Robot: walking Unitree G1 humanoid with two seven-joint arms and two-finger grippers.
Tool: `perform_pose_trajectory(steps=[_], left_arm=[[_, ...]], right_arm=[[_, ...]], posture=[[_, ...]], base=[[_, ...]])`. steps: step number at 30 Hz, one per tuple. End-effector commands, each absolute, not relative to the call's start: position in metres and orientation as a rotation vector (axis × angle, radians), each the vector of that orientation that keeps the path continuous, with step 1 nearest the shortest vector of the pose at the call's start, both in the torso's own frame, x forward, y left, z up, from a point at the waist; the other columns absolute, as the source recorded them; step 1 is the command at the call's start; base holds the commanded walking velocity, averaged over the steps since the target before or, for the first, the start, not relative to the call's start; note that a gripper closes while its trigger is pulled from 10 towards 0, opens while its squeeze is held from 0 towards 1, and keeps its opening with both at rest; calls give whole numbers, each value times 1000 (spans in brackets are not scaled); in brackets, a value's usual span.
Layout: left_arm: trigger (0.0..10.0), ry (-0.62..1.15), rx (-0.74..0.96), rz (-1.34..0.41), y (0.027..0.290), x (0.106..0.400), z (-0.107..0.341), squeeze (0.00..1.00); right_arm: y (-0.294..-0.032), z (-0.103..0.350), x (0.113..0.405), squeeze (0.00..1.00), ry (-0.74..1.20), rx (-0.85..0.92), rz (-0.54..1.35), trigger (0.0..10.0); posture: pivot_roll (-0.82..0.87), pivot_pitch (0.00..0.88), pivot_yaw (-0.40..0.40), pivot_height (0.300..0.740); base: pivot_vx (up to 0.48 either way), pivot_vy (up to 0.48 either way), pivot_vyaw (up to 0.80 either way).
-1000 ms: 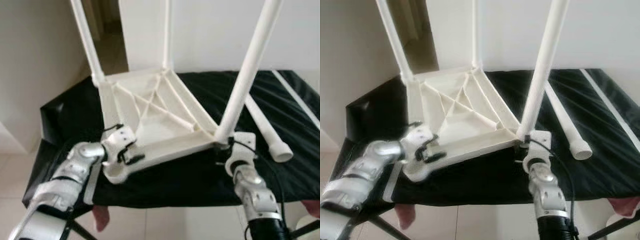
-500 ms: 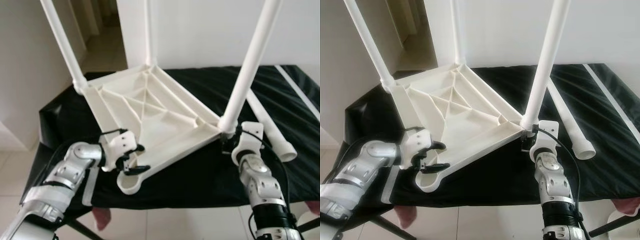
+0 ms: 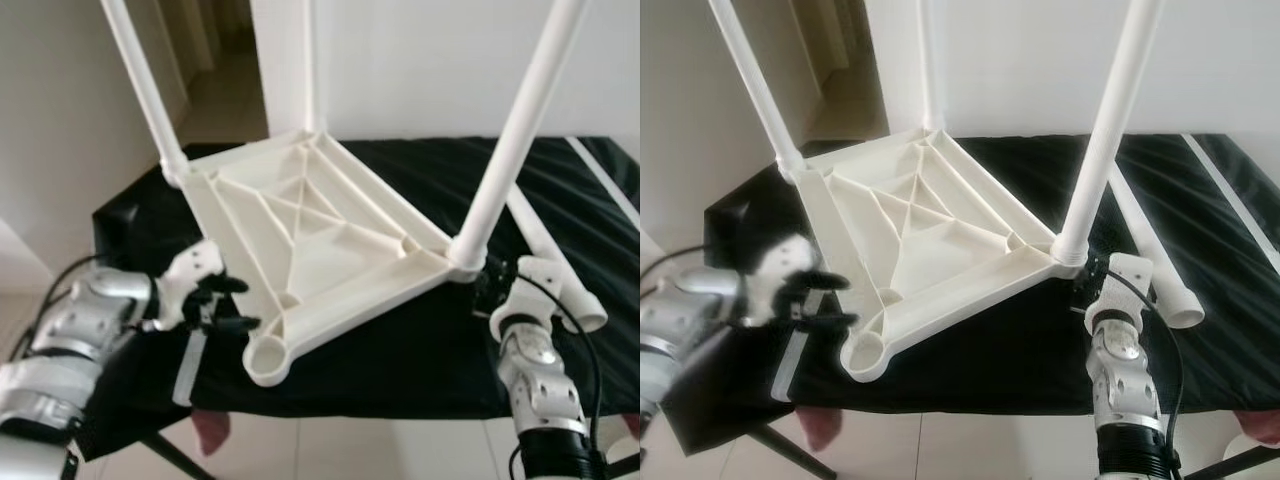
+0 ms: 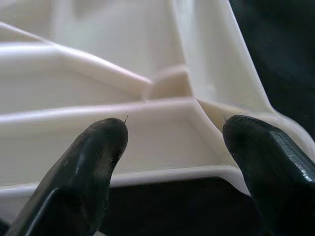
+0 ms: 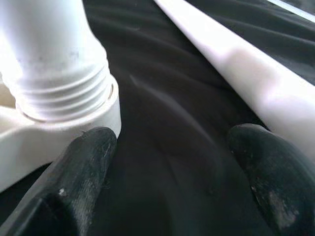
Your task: Building children table
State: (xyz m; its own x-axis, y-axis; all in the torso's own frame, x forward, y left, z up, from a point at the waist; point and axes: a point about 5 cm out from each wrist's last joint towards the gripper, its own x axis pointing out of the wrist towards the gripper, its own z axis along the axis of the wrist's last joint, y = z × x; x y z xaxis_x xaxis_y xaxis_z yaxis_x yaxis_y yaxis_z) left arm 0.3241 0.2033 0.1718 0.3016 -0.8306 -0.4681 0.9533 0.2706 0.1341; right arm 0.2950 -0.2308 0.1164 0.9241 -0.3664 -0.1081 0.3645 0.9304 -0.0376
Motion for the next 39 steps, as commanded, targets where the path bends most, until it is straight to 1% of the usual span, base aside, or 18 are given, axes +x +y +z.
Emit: perform_pose_trajectory(steps=[1, 4, 5, 6, 7, 8, 11, 17, 20, 21, 22, 26, 29, 31, 32, 33, 38, 39], left_arm=[[10000, 341, 414, -1261, 207, 324, 174, 0], [10000, 297, 475, -1093, 216, 344, 180, 0], [10000, 297, 475, -1093, 216, 344, 180, 0], [10000, 273, 482, -1041, 215, 350, 182, 0], [10000, 245, 480, -942, 211, 360, 183, 0], [10000, 245, 480, -942, 211, 360, 183, 0], [10000, 175, 539, -737, 201, 377, 183, 0], [10000, 228, 535, -657, 195, 382, 171, 0], [10000, 243, 552, -650, 194, 382, 168, 0], [10000, 294, 626, -672, 193, 379, 158, 0], [10000, 309, 647, -681, 194, 378, 154, 0], [10000, 332, 663, -695, 194, 377, 147, 0], [10000, 388, 724, -798, 192, 368, 130, 0], [10000, 423, 716, -873, 190, 361, 122, 0], [10000, 423, 716, -873, 190, 361, 122, 0], [10000, 436, 738, -931, 189, 355, 117, 0], [10000, 462, 737, -1025, 188, 346, 113, 0], [10000, 477, 718, -1086, 186, 339, 111, 0]], right_arm=[[-230, 115, 293, 0, 113, -9, -382, 10000], [-232, 118, 291, 0, 91, -8, -410, 10000], [-232, 118, 291, 0, 91, -8, -410, 10000], [-233, 119, 291, 0, 84, -9, -412, 10000], [-234, 118, 289, 0, 82, -16, -420, 10000], [-234, 118, 289, 0, 82, -16, -420, 10000], [-237, 115, 285, 0, 83, -25, -444, 10000], [-241, 116, 281, 0, 84, -27, -455, 10000], [-242, 116, 279, 0, 85, -28, -460, 10000], [-245, 116, 277, 0, 88, -29, -470, 10000], [-246, 116, 276, 0, 88, -29, -473, 10000], [-247, 116, 275, 0, 88, -29, -479, 10000], [-251, 115, 273, 0, 90, -31, -487, 10000], [-252, 116, 273, 0, 90, -32, -490, 10000], [-252, 116, 273, 0, 90, -32, -490, 10000], [-253, 116, 273, 0, 88, -33, -493, 10000], [-255, 117, 274, 0, 85, -33, -497, 10000], [-256, 118, 275, 0, 82, -34, -500, 10000]], posture=[[2, 0, 37, 740], [0, 0, 35, 740], [0, 0, 35, 740], [-1, 0, 34, 740], [-3, 0, 34, 740], [-3, 0, 34, 740], [-8, 0, 33, 740], [-24, 0, 38, 740], [-29, 0, 38, 740], [-32, 0, 39, 740], [-32, 0, 39, 740], [-33, 0, 40, 740], [-31, 0, 38, 740], [-30, 0, 39, 740], [-30, 0, 39, 740], [-28, 0, 40, 740], [-23, 0, 40, 740], [-20, 0, 42, 740]], base=[[0, 0, 0], [0, 0, 0], [0, 0, 0], [0, 0, 0], [0, 0, 0], [0, 0, 0], [0, 0, 0], [0, 0, 0], [0, 0, 0], [0, 0, 0], [0, 0, 0], [0, 0, 0], [0, 0, 0], [0, 0, 0], [0, 0, 0], [0, 0, 0], [0, 0, 0], [0, 0, 0]])
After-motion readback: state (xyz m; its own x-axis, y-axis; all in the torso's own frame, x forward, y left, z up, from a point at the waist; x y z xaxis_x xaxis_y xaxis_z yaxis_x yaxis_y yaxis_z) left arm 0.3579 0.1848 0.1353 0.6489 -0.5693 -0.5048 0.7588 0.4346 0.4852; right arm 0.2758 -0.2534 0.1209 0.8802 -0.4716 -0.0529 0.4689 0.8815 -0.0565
